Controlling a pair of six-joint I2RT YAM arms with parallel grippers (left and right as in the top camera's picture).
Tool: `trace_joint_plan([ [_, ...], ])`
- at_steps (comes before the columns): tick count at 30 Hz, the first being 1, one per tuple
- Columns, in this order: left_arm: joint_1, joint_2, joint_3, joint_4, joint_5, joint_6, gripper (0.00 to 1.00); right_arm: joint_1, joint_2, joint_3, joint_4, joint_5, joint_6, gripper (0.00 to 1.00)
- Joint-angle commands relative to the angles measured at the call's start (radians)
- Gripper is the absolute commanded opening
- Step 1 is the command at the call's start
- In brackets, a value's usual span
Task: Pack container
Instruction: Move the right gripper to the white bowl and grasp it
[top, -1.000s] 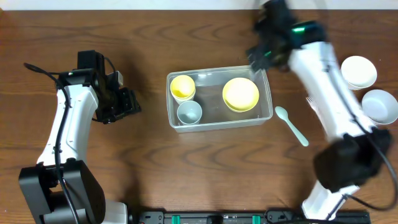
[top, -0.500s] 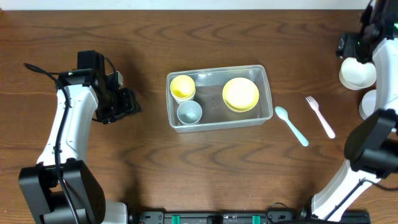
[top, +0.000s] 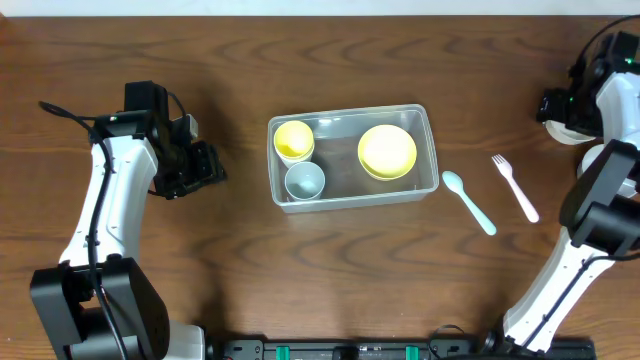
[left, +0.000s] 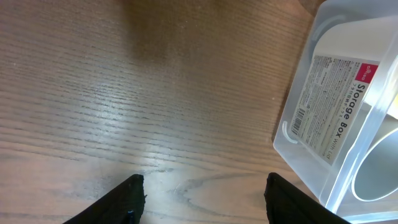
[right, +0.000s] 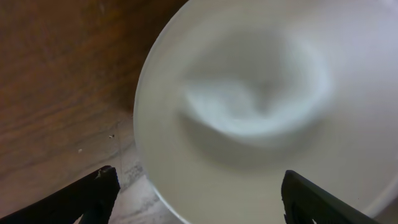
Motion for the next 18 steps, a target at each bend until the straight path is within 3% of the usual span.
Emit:
trace_joint_plan([
  [1, 0.002, -0.001, 0.009, -0.002, 0.012, 0.01, 0.63, 0.018, 0.014, -0.002, -0.002, -0.021, -0.022, 0.85],
  [5, 0.002, -0.001, 0.009, -0.002, 0.012, 0.01, 0.63, 0.022, 0.014, -0.002, -0.01, -0.021, -0.021, 0.73],
  [12, 0.002, -0.001, 0.009, -0.002, 0.012, 0.01, 0.63, 0.024, 0.014, -0.002, -0.028, -0.024, -0.021, 0.32],
  [18, 0.002, -0.001, 0.009, -0.002, 0.012, 0.01, 0.63, 0.025, 0.014, -0.002, -0.029, -0.039, -0.022, 0.21],
])
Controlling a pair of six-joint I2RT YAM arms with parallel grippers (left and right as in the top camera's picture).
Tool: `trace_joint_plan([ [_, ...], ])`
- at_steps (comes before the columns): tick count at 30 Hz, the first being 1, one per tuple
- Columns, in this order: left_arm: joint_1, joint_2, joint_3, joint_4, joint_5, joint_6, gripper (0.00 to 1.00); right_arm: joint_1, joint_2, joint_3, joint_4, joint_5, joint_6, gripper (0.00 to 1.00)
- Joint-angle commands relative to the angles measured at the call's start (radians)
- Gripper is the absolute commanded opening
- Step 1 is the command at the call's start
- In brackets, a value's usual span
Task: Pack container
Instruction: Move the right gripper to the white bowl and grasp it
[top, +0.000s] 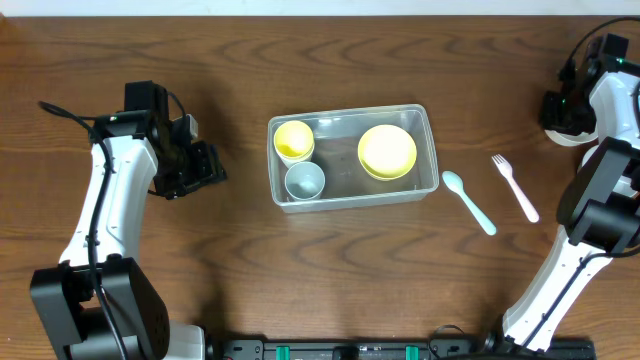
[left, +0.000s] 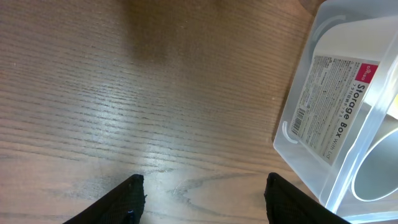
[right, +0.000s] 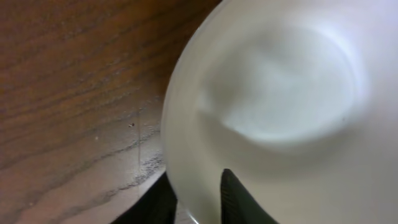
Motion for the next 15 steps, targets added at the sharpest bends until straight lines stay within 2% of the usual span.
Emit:
trace_joint_plan([
  [1, 0.002, -0.001, 0.009, -0.003, 0.012, 0.01, 0.63, 0.008, 0.008, -0.001, -0.002, -0.014, -0.001, 0.17],
  [8, 0.002, -0.001, 0.009, -0.003, 0.012, 0.01, 0.63, 0.022, 0.008, -0.001, 0.001, -0.014, -0.001, 0.07],
  [15, 0.002, -0.001, 0.009, -0.003, 0.012, 0.01, 0.63, 0.077, -0.018, 0.014, 0.006, -0.064, -0.037, 0.02],
])
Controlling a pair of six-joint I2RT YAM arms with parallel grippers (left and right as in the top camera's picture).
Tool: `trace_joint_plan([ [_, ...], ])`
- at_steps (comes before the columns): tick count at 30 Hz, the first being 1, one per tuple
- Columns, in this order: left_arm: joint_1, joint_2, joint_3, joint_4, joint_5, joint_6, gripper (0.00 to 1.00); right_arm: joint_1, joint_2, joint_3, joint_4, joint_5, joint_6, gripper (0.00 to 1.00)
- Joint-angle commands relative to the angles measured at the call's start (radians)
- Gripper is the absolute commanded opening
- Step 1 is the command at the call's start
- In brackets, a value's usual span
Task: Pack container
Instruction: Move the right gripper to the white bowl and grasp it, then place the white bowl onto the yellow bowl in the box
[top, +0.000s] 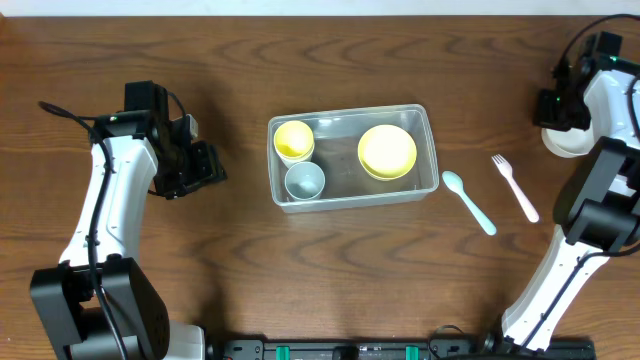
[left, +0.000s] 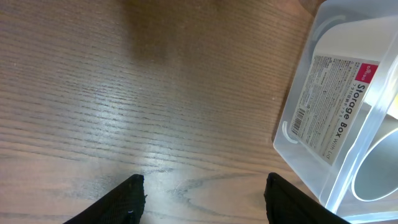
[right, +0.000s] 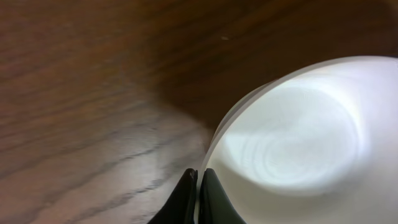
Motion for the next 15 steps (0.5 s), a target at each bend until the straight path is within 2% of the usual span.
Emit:
trace_joint_plan([
  [1, 0.002, -0.001, 0.009, -0.003, 0.012, 0.009, 0.63, 0.058, -0.027, 0.023, -0.007, -0.069, -0.033, 0.01],
  [9, 0.002, -0.001, 0.009, -0.003, 0.012, 0.01, 0.63, 0.217, -0.2, 0.141, -0.126, -0.109, -0.072, 0.01],
  [15, 0.002, -0.001, 0.009, -0.003, 0.012, 0.01, 0.63, 0.396, -0.394, 0.153, -0.209, -0.124, -0.076, 0.01],
])
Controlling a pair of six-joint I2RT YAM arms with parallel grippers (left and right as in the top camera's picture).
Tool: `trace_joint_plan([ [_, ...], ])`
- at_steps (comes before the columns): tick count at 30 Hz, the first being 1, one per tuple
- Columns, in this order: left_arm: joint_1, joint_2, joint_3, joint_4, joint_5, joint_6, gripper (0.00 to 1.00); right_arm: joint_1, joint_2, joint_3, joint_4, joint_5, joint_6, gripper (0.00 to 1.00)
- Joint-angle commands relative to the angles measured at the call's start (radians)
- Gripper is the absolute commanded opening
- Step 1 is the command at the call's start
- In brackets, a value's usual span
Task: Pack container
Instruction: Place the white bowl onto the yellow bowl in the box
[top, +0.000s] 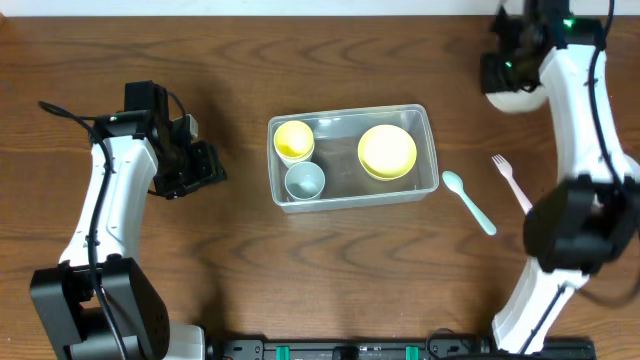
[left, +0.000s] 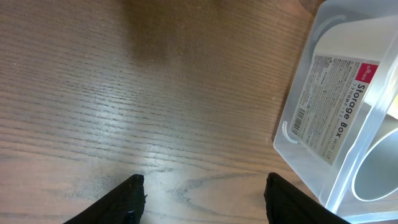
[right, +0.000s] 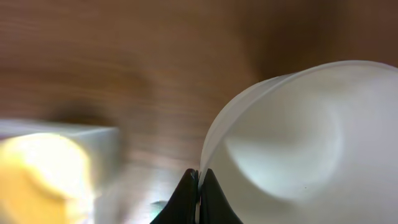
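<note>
A clear plastic storage box (top: 432, 150) sits mid-table holding a yellow cup (top: 294, 139), a grey-blue cup (top: 304, 181) and a yellow bowl (top: 387, 150). My right gripper (right: 199, 186) is shut on the rim of a white bowl (right: 292, 137), held up at the table's far right (top: 512, 97), right of the box. A mint spoon (top: 468, 200) and a pink fork (top: 514, 185) lie right of the box. My left gripper (left: 202, 199) stands open over bare wood, left of the box (left: 336, 112).
The table's far edge (top: 300, 12) runs close behind the raised bowl. The right arm (top: 580, 110) reaches over the fork and the table's right side. The left arm (top: 110, 190) stands at the left.
My right gripper has moved left and farther back with the white bowl, from the table's right edge to a spot nearer the box. The left arm has not moved.
My right gripper stood open around the white bowl at the table's right edge. Then its fingers had closed in on the rim. Half a second ago it was shut on the rim with the bowl near its place, and now it holds the bowl up nearer the box.
</note>
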Motion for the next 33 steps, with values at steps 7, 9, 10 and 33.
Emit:
trace_joint_plan([
  [7, 0.002, -0.001, 0.01, -0.003, 0.012, 0.01, 0.63, 0.28, -0.135, 0.015, -0.124, -0.026, 0.002, 0.01],
  [9, 0.002, -0.001, 0.01, -0.003, 0.012, 0.01, 0.63, 0.34, -0.132, -0.022, -0.129, -0.026, 0.024, 0.01],
  [10, 0.002, -0.001, 0.01, -0.003, 0.012, 0.01, 0.63, 0.363, -0.131, -0.041, -0.126, -0.026, 0.03, 0.01],
  [33, 0.002, -0.001, 0.01, -0.006, 0.012, 0.01, 0.63, 0.464, -0.132, -0.407, 0.132, -0.007, 0.083, 0.51],
])
